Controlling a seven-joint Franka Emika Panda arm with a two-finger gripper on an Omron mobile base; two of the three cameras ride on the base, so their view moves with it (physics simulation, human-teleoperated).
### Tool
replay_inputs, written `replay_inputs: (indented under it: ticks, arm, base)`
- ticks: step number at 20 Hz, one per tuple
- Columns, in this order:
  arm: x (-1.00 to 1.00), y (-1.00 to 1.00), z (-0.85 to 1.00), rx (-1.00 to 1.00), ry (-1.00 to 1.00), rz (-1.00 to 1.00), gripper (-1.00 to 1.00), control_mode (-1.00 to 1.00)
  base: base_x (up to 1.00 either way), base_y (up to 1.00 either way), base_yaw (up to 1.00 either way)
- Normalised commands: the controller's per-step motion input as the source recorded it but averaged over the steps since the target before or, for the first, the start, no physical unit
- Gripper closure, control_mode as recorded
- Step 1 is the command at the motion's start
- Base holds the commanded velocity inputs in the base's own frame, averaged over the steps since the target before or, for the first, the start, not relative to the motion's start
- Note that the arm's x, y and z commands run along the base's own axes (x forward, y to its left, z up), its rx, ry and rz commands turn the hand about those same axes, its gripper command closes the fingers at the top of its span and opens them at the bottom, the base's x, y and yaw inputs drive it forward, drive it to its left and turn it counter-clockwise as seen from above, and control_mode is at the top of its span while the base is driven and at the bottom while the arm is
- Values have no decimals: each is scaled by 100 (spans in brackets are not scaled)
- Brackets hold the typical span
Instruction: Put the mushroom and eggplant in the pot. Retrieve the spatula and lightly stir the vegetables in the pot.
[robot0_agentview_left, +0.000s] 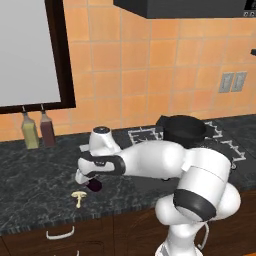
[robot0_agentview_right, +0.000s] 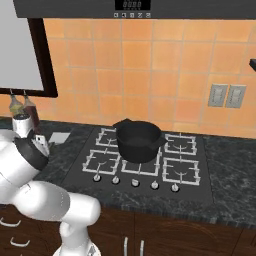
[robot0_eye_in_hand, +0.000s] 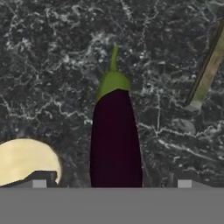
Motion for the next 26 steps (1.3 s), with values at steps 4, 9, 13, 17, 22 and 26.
replay_inputs:
  ticks: [4, 9, 13, 17, 22, 26]
  arm:
    - [28, 1, -29, 0, 12, 3, -100, -100]
    - [10, 6, -35, 0, 12, 4, -100, -100]
    - [0, 1, -31, -3, 11, 5, 100, -100]
    - [0, 8, -3, -5, 0, 1, 100, -100]
    - [-12, -27, 24, 0, 0, -2, 100, -100]
    - [-29, -97, 50, 0, 0, -10, 100, -100]
  base:
    - [0, 0, 0]
    - [0, 0, 0]
    - [0, 0, 0]
    - [0, 0, 0]
    - [0, 0, 0]
    - [0, 0, 0]
